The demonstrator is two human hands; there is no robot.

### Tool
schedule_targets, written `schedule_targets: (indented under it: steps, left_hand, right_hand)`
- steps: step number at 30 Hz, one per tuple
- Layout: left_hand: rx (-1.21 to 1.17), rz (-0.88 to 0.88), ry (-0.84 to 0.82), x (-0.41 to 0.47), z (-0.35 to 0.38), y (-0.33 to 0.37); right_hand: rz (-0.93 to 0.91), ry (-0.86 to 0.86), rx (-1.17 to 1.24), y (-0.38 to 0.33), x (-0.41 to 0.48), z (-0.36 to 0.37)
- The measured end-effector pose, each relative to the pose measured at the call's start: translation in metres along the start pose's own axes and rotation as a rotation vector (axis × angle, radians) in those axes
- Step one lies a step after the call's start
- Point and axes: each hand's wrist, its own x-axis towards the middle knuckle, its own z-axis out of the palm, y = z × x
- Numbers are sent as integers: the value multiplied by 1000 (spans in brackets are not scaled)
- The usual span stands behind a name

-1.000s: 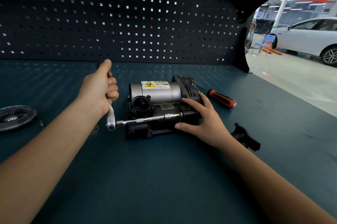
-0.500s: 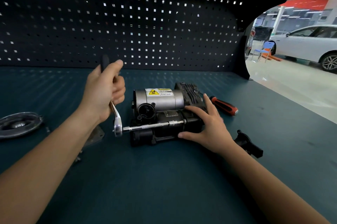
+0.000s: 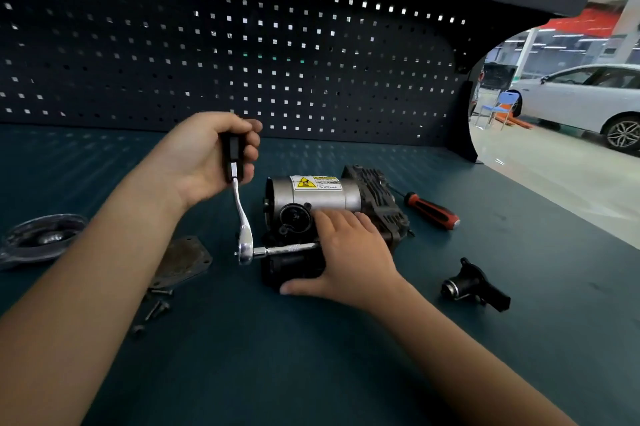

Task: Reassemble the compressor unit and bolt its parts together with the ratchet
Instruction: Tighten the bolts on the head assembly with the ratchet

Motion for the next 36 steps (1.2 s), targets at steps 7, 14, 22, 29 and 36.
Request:
schedule_targets:
  steps: [7, 14, 22, 29, 36]
  left_hand:
    - [73, 119, 165, -4, 12, -4]
    - [106, 259, 155, -4, 9, -9]
    - [129, 347, 38, -8, 6, -10]
    - [210, 536, -115, -24, 16, -4]
    - [354, 687, -253, -47, 24, -5]
  right_hand:
    - [34, 13, -46, -6, 0, 3]
    - [43, -16, -102, -11, 0, 0]
    - [11, -50, -127, -11, 4, 1]
    - [1, -36, -135, -8, 6, 1]
    - [34, -25, -117, -7, 7, 2]
